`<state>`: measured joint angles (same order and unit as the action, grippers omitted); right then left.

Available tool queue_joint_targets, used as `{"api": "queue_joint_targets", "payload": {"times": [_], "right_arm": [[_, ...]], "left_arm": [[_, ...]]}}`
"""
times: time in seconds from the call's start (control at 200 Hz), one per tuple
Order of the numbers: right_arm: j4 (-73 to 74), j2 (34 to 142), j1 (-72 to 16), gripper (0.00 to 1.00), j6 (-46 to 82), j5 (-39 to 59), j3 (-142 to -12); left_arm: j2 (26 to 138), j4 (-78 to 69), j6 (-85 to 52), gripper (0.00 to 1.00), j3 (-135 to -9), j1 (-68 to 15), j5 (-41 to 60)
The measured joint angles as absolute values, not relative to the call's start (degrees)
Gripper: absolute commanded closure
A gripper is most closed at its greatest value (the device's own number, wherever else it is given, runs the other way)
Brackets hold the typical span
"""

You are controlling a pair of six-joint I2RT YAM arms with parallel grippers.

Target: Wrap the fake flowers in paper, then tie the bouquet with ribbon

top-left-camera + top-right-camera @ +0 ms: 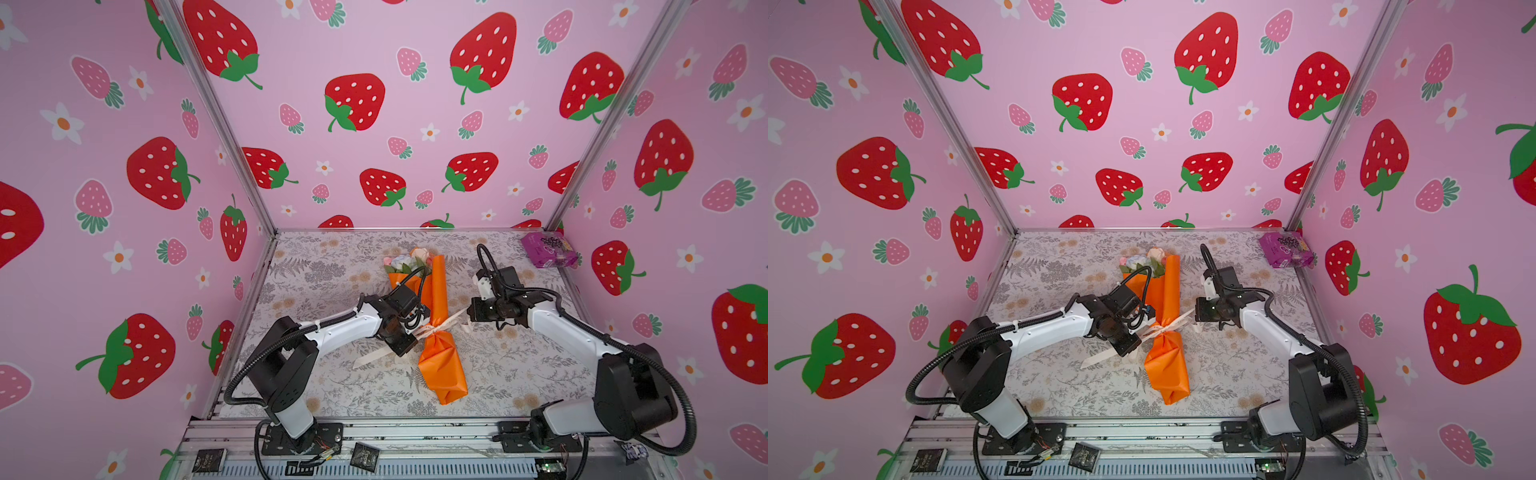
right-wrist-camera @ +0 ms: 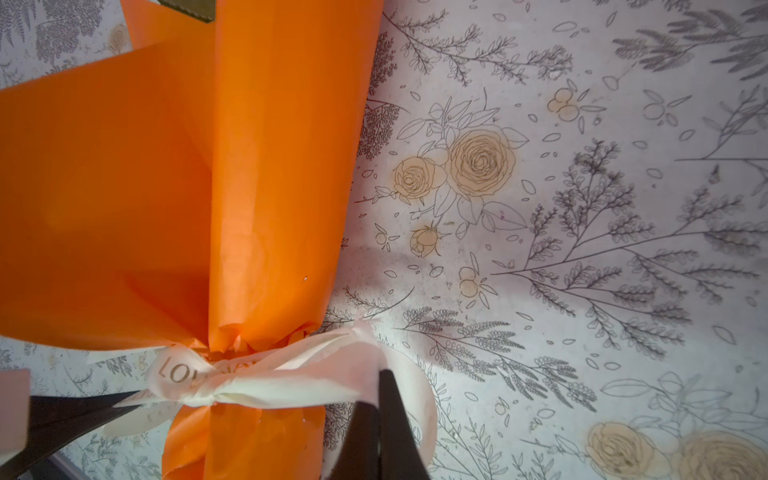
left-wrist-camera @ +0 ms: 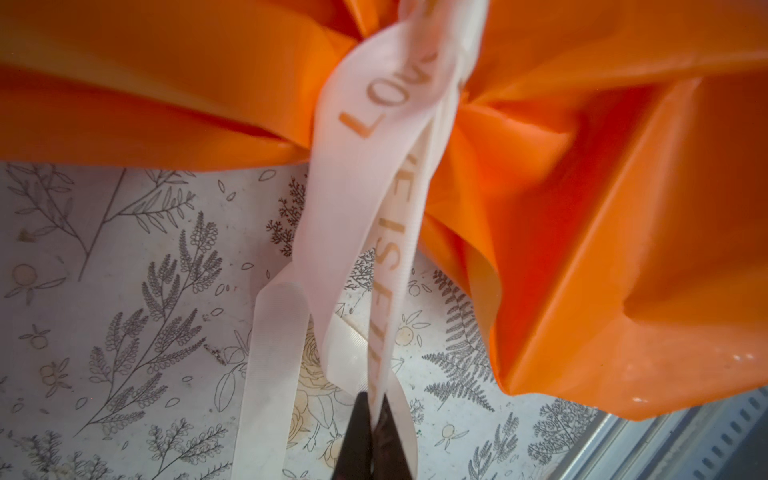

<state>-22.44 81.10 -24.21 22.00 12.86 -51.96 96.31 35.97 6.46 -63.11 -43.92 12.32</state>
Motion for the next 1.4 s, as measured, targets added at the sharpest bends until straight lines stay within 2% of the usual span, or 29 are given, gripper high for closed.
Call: {"api": "queue_joint_targets", "payload": {"times": [0.885, 1.401], "right_arm": [[-26.9, 86.0, -24.8, 1.00, 19.2, 4.2, -57.3], [-25.1, 86.6, -24.0, 1.00, 19.3, 3.9, -51.7]], "left_arm": [[93.7, 34.6, 3.0, 1.00, -58.2, -40.5, 6.0], [89.7, 33.8, 1.8, 1.00, -58.1, -36.4, 5.1]]}}
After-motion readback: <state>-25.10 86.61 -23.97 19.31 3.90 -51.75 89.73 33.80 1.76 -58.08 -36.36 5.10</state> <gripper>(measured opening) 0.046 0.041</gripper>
